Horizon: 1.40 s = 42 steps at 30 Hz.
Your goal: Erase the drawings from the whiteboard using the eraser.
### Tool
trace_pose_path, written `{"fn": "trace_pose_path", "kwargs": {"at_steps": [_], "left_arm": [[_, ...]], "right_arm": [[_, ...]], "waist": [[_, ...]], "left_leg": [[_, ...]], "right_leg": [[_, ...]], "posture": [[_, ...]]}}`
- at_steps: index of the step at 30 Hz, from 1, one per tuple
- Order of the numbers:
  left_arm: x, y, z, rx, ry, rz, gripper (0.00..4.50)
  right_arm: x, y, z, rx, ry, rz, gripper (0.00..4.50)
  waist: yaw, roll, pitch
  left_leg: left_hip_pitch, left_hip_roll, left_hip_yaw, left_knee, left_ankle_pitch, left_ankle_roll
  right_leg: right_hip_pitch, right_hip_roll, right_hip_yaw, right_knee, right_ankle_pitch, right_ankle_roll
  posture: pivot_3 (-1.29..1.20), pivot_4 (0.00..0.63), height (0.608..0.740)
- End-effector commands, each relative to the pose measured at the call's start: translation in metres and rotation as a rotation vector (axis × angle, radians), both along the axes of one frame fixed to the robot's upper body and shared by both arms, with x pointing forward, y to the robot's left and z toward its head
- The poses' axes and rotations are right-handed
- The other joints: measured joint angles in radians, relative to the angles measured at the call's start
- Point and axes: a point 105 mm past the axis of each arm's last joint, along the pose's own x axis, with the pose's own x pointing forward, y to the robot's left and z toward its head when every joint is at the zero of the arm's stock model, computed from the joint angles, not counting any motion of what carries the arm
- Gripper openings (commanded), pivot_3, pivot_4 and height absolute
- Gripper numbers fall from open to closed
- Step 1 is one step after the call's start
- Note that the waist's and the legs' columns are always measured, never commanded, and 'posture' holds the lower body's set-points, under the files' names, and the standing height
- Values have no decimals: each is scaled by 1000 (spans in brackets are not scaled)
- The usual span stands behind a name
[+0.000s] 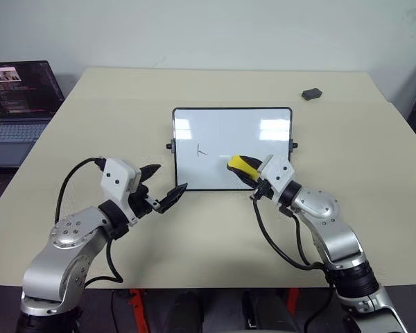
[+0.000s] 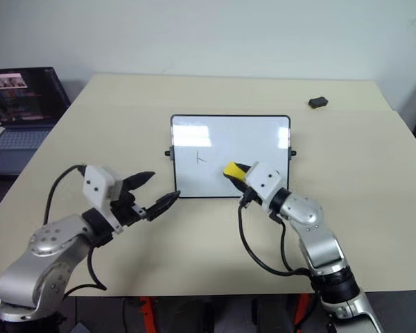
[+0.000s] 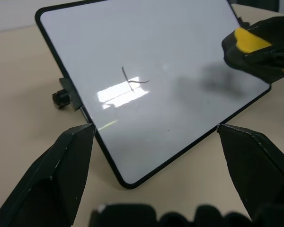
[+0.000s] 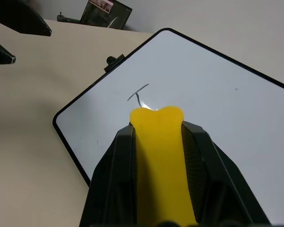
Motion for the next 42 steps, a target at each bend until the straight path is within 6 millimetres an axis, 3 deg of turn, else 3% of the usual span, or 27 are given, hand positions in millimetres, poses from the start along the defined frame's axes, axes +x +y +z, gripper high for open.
{"fn": "trace_pose_path", "kwargs": {"at_steps": [1, 11, 17, 28, 38, 42], "left_arm": [[-2, -2, 9, 7, -31, 25, 4500], [5, 16, -3, 12, 7, 117, 4500], [11, 17, -2, 23, 8, 109, 4500], [25, 6, 17, -19, -7, 40, 4500], [20, -1, 9, -8, 79, -50, 4500], [19, -4, 10, -5, 78, -64, 4500]], "right_arm": [[-1, 9, 22, 29, -86, 53, 988], [19, 36, 50, -12, -302, 103, 988], [31, 64, 60, -20, -378, 155, 988], [51, 85, 52, -108, -411, 197, 988], [73, 98, 54, -153, -409, 156, 988], [83, 103, 35, -202, -312, 132, 988]], "waist": [[0, 0, 0], [-1, 0, 0], [-1, 0, 0], [-2, 0, 0], [-12, 0, 0], [-17, -1, 0]], "left_leg": [[0, 0, 0, 0, 0, 0], [0, 0, 0, 0, 0, 0], [0, 0, 1, 0, 1, -1], [0, 0, 1, 0, 1, -2], [0, 0, 2, 0, 1, -3], [0, 0, 2, 0, 3, -5]], "right_leg": [[0, 0, 0, 0, 0, 0], [0, 0, 0, 1, 0, 0], [-1, 0, 0, 0, 0, 0], [-1, 0, 0, 0, 0, 0], [-2, 0, 1, 1, 0, -1], [-2, 0, 1, 1, 0, -1]], "posture": [[0, 150, 740], [0, 150, 740], [0, 150, 740], [0, 150, 740], [0, 150, 740], [0, 150, 740]]}}
